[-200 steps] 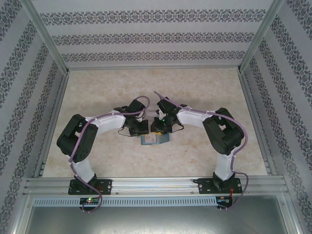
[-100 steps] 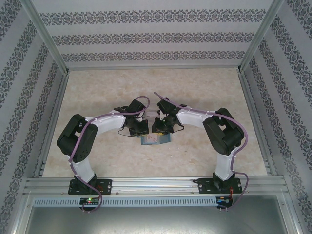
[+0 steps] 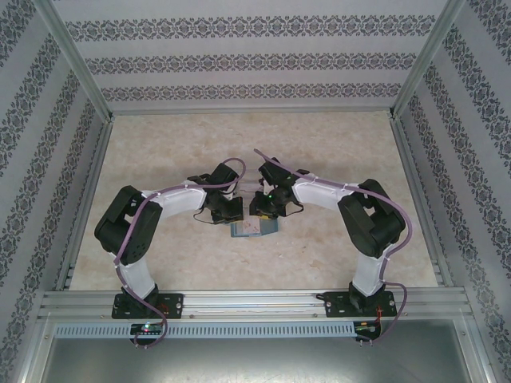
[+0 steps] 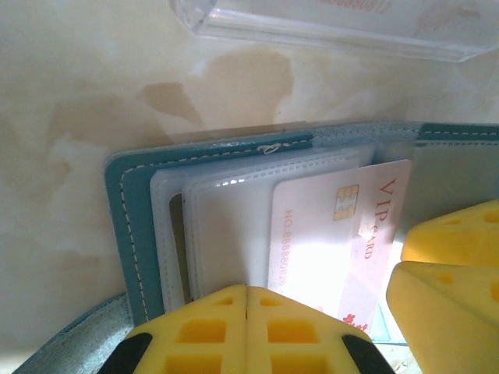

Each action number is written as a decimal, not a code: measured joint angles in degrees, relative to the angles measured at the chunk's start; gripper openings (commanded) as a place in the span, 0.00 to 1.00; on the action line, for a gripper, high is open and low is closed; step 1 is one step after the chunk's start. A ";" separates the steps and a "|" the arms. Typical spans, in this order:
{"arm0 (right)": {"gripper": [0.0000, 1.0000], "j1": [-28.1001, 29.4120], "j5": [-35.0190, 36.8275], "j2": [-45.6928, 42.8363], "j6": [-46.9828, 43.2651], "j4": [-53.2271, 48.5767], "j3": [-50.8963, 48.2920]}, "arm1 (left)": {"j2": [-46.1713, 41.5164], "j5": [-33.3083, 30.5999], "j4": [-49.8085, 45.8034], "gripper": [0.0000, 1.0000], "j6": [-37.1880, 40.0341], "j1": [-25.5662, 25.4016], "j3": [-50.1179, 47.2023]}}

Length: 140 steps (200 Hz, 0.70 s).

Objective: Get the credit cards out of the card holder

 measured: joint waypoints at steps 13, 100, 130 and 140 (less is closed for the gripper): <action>0.30 0.00 -0.02 -0.09 0.02 0.00 -0.55 | 0.02 -0.04 0.00 0.02 0.02 0.00 0.00; 0.27 -0.39 -1.40 -0.09 0.48 2.91 -4.22 | 0.26 -0.02 -0.26 0.02 0.04 0.00 0.22; 0.25 -0.87 -3.19 -0.17 1.55 5.16 -5.57 | 0.28 -0.02 -0.28 0.02 0.22 0.00 0.22; 0.24 -0.87 -3.32 -0.26 1.75 5.53 -5.81 | 0.28 -0.02 -0.31 0.02 0.22 0.00 0.22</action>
